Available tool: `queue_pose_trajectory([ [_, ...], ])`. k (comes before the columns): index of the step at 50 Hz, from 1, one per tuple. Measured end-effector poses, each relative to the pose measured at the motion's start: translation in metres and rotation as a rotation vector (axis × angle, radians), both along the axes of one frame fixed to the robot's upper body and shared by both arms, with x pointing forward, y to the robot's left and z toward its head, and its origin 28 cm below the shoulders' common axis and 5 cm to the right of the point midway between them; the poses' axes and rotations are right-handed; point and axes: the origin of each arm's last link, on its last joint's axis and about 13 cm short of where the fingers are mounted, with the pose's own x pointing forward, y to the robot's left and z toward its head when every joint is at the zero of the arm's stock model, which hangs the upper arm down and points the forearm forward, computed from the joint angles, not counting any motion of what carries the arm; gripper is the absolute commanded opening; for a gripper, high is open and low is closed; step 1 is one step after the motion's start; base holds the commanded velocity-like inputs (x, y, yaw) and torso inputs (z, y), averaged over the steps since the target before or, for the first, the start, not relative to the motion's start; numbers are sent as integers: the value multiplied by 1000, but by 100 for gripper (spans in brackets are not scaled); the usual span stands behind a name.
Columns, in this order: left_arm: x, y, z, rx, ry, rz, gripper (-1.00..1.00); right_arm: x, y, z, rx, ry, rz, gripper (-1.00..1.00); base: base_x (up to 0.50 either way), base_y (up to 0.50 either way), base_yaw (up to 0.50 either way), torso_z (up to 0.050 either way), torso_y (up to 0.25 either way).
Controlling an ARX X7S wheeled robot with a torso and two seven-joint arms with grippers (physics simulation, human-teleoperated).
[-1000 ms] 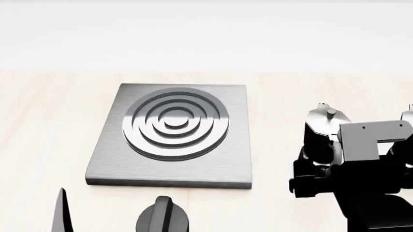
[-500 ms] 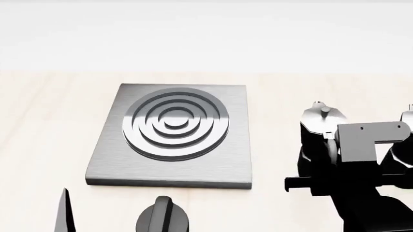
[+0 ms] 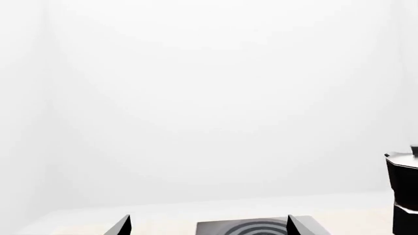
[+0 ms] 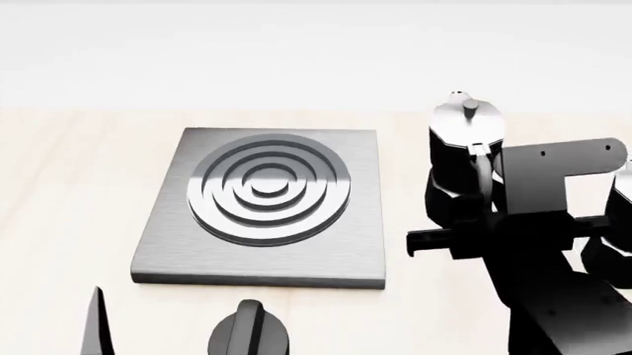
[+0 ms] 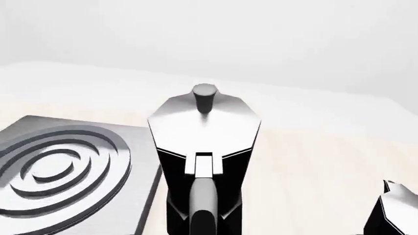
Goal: Put both moka pots on the stove.
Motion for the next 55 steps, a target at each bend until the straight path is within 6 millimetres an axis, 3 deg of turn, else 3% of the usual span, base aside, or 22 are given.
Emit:
queue_pose_trajectory([
  [11, 0, 1, 1, -4, 0, 5, 100, 7, 25, 25, 18, -105, 88, -100, 0, 0, 0, 0, 1],
  [25, -1, 2, 1, -10, 4, 4, 100, 24, 72, 46, 51, -183, 243, -100, 0, 0, 0, 0, 1],
  [44, -1, 7, 3, -7, 6, 15, 100, 63, 127, 45, 91, -172, 328, -100, 0, 0, 0, 0, 1],
  [55, -1, 9, 3, -5, 5, 13, 100, 71, 151, 35, 116, -164, 372, -100, 0, 0, 0, 0, 1],
])
